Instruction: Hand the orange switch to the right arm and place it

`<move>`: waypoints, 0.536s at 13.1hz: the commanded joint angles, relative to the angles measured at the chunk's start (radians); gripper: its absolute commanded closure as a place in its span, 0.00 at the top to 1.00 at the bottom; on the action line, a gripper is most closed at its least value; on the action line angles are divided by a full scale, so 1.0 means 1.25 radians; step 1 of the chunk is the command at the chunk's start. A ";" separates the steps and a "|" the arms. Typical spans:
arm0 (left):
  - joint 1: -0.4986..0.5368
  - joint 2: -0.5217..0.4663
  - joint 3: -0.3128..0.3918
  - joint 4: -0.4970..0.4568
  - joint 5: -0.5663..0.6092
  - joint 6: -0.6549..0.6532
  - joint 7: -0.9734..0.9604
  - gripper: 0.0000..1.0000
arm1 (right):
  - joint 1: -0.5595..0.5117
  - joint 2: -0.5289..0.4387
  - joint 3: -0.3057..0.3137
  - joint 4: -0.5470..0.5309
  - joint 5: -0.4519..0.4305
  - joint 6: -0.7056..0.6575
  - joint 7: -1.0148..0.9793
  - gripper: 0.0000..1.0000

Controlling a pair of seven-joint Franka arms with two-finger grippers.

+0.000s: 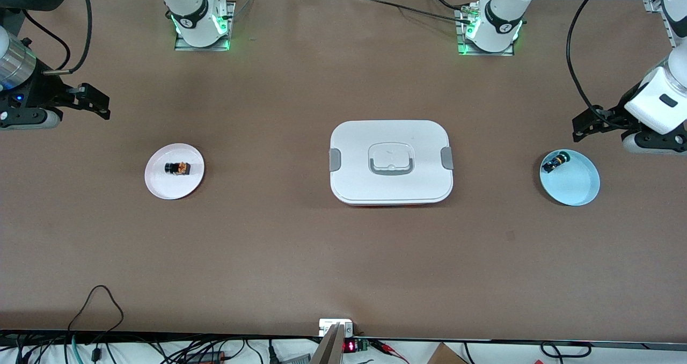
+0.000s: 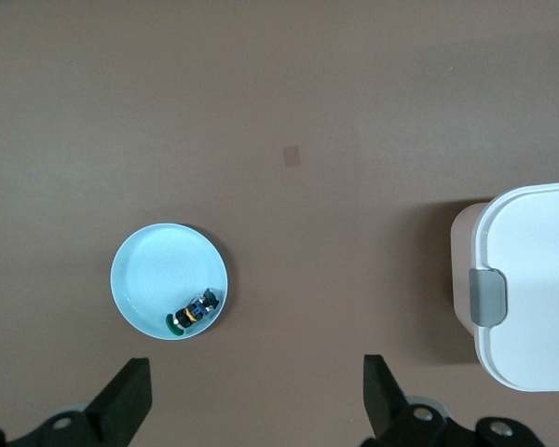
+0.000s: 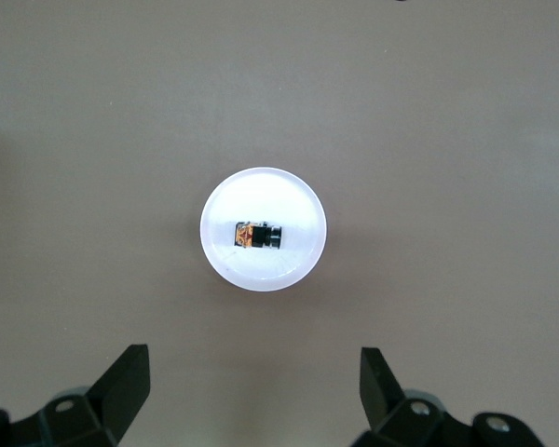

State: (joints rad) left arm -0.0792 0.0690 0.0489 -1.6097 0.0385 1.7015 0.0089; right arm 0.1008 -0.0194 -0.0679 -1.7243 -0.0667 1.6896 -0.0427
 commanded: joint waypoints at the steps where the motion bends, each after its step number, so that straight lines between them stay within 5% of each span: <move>1: 0.004 -0.005 0.000 0.010 -0.011 -0.016 0.005 1.00 | 0.010 0.013 0.000 0.022 0.004 -0.016 0.013 1.00; 7: 0.004 -0.005 0.000 0.010 -0.011 -0.016 0.005 1.00 | 0.002 0.005 -0.006 0.022 0.032 -0.025 0.019 1.00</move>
State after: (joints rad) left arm -0.0790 0.0690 0.0498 -1.6097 0.0385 1.7015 0.0089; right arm 0.1064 -0.0146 -0.0679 -1.7222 -0.0537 1.6880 -0.0325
